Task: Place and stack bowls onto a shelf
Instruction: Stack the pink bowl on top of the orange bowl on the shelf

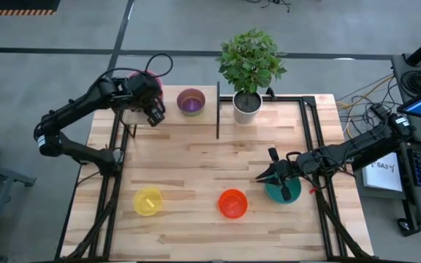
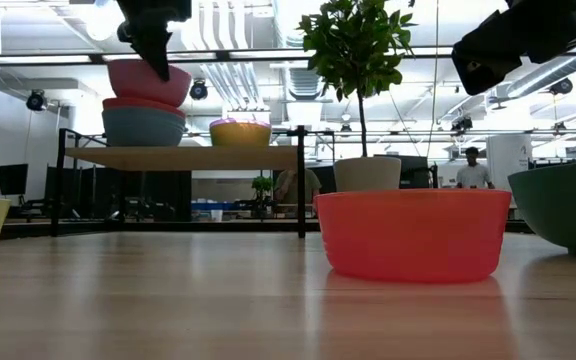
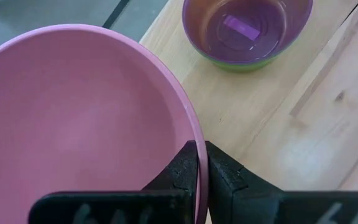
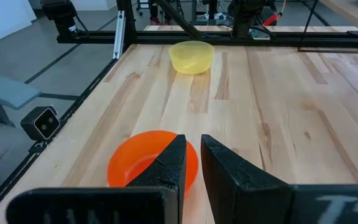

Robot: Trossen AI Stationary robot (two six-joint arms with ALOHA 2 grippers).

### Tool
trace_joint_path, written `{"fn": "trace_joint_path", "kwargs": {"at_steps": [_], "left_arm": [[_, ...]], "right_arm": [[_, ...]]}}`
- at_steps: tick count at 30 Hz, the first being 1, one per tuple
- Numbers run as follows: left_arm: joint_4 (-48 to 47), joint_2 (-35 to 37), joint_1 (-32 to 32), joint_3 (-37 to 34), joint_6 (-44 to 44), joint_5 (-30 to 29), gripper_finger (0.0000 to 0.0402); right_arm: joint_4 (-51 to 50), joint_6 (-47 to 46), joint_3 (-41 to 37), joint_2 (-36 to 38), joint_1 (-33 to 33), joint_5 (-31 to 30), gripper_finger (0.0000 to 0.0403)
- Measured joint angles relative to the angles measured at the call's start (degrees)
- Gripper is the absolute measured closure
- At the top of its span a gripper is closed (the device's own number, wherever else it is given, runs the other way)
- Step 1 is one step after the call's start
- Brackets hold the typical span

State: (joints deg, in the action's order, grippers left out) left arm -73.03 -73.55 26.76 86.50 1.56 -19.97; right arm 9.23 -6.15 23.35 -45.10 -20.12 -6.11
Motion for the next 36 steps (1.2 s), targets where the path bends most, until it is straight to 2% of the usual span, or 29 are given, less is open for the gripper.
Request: {"fn": "trace_joint_path", "kwargs": {"at_steps": [13, 28, 36], "left_arm": [[0.0, -2.3, 1.3, 0.0, -0.4, -0.2, 0.0399], [-0.4, -1.6, 1.3, 0.2, -0.5, -0.5, 0.0329], [-0.2, -0.2, 1.3, 3.9, -1.0, -0.5, 0.0304]], "right_arm": [[0.0, 0.1, 0.0, 0.0, 0.0, 0.0, 0.0365], [0.0, 0.1, 0.0, 0.0, 0.0, 0.0, 0.0365], [0.0, 0.2, 0.0, 0.0, 0.0, 0.0, 0.0365]]}}
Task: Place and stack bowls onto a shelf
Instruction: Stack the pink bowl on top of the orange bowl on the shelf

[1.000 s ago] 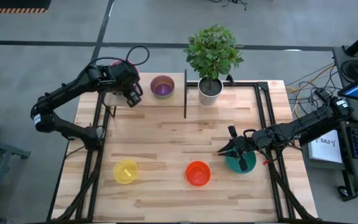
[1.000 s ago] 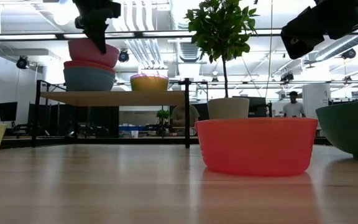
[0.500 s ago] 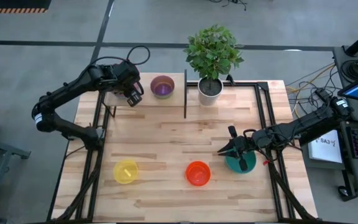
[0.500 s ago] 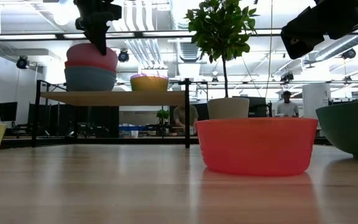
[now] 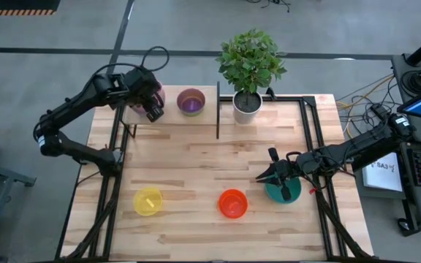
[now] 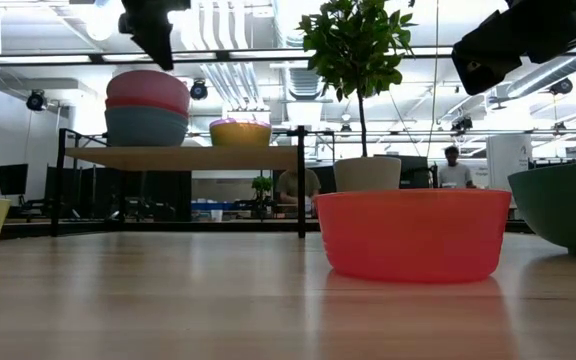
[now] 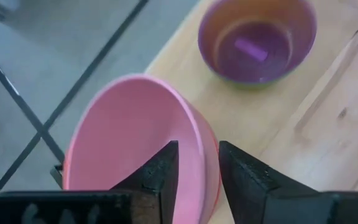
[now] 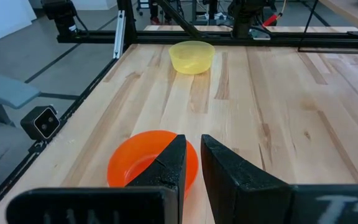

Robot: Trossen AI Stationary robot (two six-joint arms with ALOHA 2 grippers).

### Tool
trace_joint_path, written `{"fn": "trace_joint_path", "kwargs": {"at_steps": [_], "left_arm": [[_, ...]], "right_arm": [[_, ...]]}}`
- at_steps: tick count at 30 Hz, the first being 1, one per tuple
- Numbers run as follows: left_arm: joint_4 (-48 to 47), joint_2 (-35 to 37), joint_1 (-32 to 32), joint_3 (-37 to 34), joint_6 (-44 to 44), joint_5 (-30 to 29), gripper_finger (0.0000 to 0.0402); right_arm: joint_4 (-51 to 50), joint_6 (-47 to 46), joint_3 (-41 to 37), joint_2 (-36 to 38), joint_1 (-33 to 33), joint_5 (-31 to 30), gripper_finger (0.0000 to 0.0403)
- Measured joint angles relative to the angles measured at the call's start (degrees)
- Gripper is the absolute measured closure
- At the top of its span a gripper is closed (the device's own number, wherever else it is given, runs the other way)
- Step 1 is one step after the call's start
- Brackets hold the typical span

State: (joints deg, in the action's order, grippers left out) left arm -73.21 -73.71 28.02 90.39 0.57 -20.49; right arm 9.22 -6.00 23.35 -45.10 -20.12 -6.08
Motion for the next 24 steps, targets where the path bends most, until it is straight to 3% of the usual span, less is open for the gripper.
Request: {"fn": "trace_joint_path", "kwargs": {"at_steps": [8, 18, 24], "left_arm": [[9.2, 2.0, 0.0, -1.7, -1.8, 0.0, 0.0314], [26.5, 9.2, 0.0, -18.2, -2.1, -4.0, 0.0395], [31.8, 14.8, 0.0, -26.1, 0.0, -4.0, 0.0398]], "right_arm": [[0.0, 0.6, 0.0, 0.0, 0.0, 0.0, 0.0365], [0.0, 0.5, 0.0, 0.0, 0.0, 0.0, 0.0365], [0.0, 0.4, 0.0, 0.0, 0.0, 0.0, 0.0365]]}}
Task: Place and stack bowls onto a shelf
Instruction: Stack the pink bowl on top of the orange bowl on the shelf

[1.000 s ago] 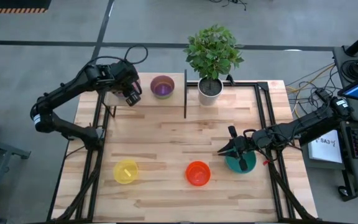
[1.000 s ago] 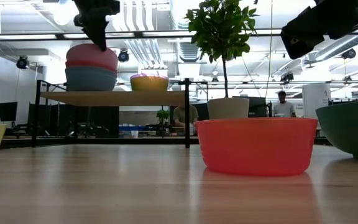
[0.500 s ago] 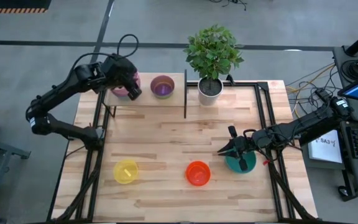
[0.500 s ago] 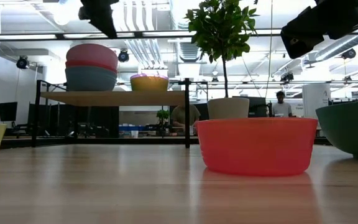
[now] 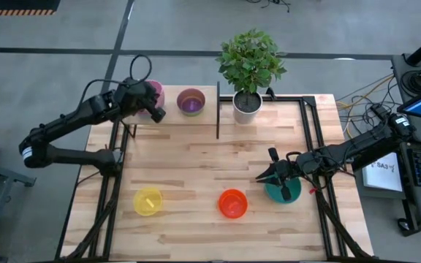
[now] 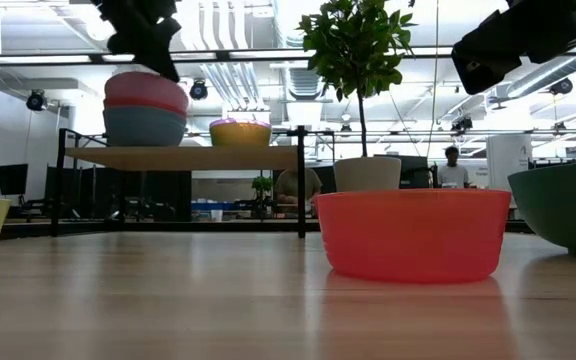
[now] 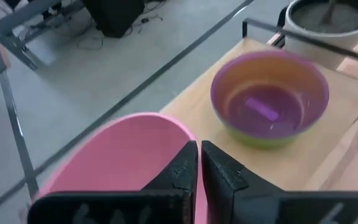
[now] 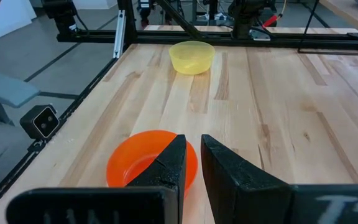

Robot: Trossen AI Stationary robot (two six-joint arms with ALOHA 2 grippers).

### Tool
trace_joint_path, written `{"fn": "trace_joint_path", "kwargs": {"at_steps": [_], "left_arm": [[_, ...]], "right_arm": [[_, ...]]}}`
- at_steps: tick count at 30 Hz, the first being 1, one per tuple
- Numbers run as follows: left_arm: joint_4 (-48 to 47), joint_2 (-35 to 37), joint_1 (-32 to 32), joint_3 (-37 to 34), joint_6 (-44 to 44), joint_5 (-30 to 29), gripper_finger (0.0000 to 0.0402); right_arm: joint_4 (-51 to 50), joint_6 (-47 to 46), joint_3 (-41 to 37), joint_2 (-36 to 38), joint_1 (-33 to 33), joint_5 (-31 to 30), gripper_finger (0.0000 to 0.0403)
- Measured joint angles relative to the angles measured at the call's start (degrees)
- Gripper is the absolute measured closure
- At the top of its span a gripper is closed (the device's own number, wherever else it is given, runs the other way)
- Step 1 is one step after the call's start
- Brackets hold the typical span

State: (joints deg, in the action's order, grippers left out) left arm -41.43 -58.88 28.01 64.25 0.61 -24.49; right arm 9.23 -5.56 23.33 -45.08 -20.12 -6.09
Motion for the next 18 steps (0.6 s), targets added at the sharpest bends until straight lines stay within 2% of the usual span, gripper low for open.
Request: {"fn": "trace_joint_path", "kwargs": {"at_steps": [8, 12, 18], "left_arm": [[2.7, 3.9, 0.0, -6.9, 3.9, 0.0, 0.0401], [3.1, 5.7, -0.1, -6.9, 4.0, 1.6, 0.0401], [-0.9, 10.5, -0.1, -6.6, 4.0, 0.3, 0.0401]], "right_arm": [[0.1, -0.9, 0.0, 0.0, 0.0, 0.0, 0.0365], [0.2, -2.1, 0.0, 0.0, 0.0, 0.0, 0.0365], [0.9, -2.6, 0.0, 0.0, 0.0, -0.9, 0.0365]]}}
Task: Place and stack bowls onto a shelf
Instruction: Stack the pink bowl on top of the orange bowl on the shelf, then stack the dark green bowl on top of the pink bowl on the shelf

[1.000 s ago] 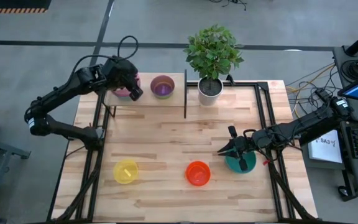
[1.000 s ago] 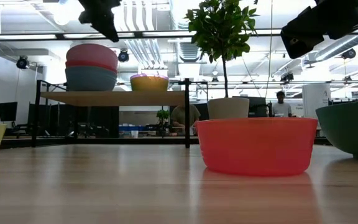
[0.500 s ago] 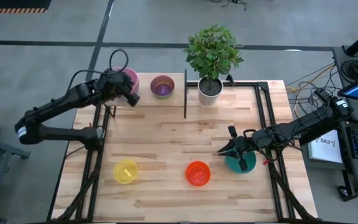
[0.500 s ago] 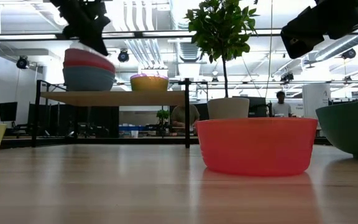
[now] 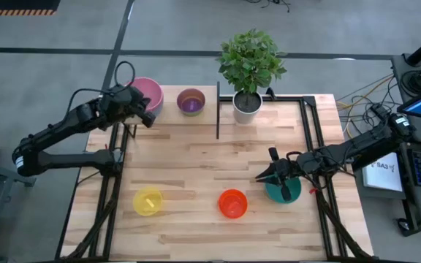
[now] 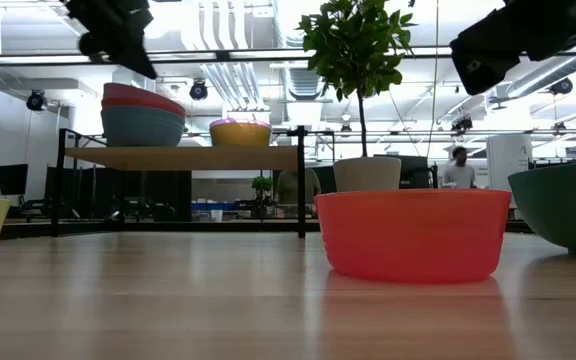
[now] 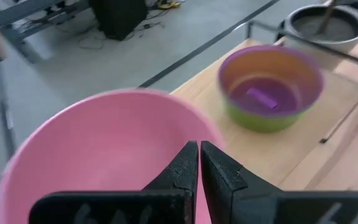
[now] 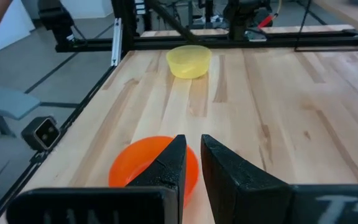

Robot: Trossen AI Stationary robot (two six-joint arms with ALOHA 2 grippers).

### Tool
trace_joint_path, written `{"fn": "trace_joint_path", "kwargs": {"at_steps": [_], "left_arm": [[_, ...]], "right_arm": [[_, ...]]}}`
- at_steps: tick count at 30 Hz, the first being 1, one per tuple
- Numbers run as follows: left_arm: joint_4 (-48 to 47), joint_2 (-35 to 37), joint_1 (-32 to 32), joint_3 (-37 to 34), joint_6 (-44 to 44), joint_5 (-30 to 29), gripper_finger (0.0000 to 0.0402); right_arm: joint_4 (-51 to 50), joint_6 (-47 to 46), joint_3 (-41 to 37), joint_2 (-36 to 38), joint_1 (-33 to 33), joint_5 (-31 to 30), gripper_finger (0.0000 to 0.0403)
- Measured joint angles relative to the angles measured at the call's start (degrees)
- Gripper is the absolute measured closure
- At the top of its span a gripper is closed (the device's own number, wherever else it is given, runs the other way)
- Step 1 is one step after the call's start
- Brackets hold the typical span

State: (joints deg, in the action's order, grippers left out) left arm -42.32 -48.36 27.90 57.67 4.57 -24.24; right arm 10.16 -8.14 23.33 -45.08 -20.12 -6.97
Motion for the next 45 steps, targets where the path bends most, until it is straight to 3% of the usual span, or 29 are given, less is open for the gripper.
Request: {"fn": "trace_joint_path", "kwargs": {"at_steps": [6, 11, 26, 31, 37, 41, 45], "left_arm": [[-6.6, 4.7, 0.0, -0.1, 2.8, -4.9, 0.0401], [-8.7, 7.2, 0.0, -1.8, 4.9, -5.2, 0.0402], [-3.6, 10.2, 0.0, -6.7, 7.8, -3.7, 0.0402], [2.3, 11.8, -0.9, -7.7, 8.0, 6.9, 0.0401], [20.2, 15.2, -7.4, -17.0, 8.3, 14.9, 0.0401], [31.9, 16.4, -13.8, -22.4, 7.9, 16.8, 0.0401], [37.9, 16.3, -20.4, -24.5, 6.7, 16.8, 0.0401]], "right_arm": [[1.5, 0.1, 0.0, 0.0, 0.0, -0.6, 0.0365], [2.3, 0.2, 0.0, 0.0, 0.0, -0.6, 0.0365], [2.5, -4.7, 0.0, 0.0, 0.0, -0.7, 0.0365], [4.6, -12.5, 0.5, 0.0, 0.0, -0.7, 0.0365], [0.8, -19.5, 6.0, -4.8, -0.3, -0.7, 0.0365], [-9.6, -25.9, 13.4, -10.2, -0.2, -0.6, 0.0365], [-26.4, -34.7, 23.6, -15.6, -0.2, -0.6, 0.0365]]}}
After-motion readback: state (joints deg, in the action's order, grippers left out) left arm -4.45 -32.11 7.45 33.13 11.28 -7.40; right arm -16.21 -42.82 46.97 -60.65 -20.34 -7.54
